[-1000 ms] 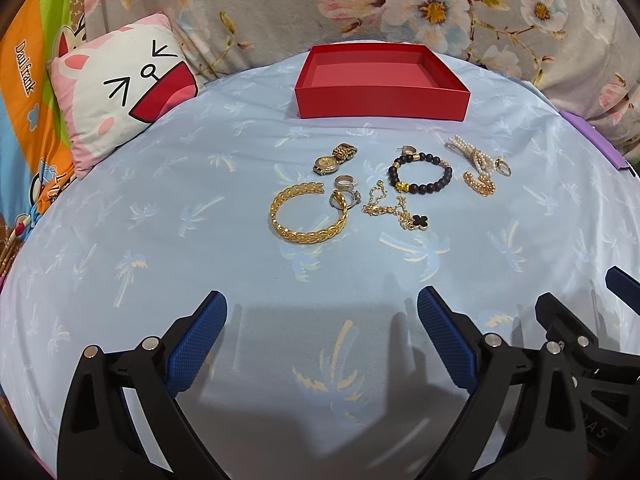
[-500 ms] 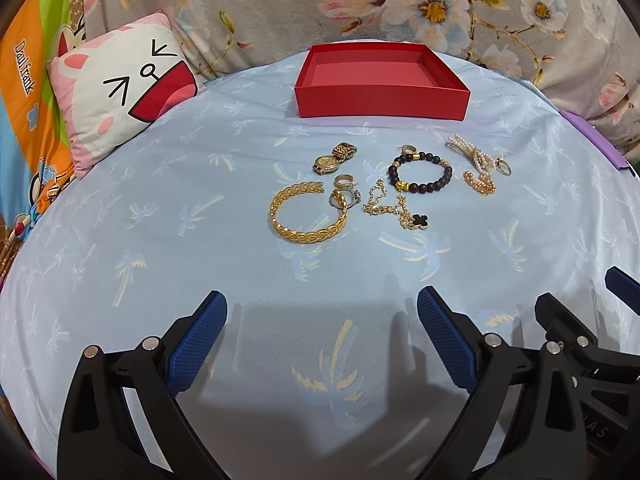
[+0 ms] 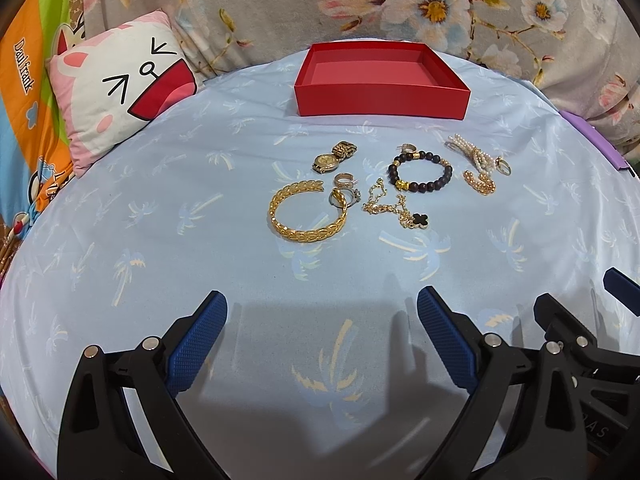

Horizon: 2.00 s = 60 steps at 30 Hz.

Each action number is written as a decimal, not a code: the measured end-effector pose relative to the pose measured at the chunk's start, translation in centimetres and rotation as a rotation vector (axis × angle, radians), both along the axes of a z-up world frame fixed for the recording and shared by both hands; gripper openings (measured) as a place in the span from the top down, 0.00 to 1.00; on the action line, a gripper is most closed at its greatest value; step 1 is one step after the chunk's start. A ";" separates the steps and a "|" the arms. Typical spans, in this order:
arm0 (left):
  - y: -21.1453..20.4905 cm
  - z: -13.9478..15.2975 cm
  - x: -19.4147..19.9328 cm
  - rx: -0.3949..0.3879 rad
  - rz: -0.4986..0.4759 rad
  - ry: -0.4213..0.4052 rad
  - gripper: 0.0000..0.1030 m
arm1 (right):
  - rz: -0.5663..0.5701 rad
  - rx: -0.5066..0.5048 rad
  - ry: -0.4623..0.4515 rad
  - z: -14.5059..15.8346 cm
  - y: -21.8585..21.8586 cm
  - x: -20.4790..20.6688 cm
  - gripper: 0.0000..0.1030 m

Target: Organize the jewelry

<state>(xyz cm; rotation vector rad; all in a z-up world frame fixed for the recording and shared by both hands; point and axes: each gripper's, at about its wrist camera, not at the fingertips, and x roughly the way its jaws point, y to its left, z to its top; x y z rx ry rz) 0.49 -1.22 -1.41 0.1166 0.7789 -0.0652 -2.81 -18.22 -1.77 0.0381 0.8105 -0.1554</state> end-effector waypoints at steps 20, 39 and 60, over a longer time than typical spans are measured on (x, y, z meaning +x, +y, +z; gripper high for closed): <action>0.3 -0.2 -0.1 -0.022 0.004 0.019 0.09 | 0.001 0.004 0.016 -0.2 0.2 0.2 0.10; 5.3 0.9 4.2 -0.102 -0.057 0.077 0.09 | 0.021 0.073 0.085 0.0 -0.7 1.8 0.10; 3.2 0.0 8.1 -0.136 -0.181 0.126 0.47 | 0.036 0.074 0.094 0.7 -1.4 5.4 0.10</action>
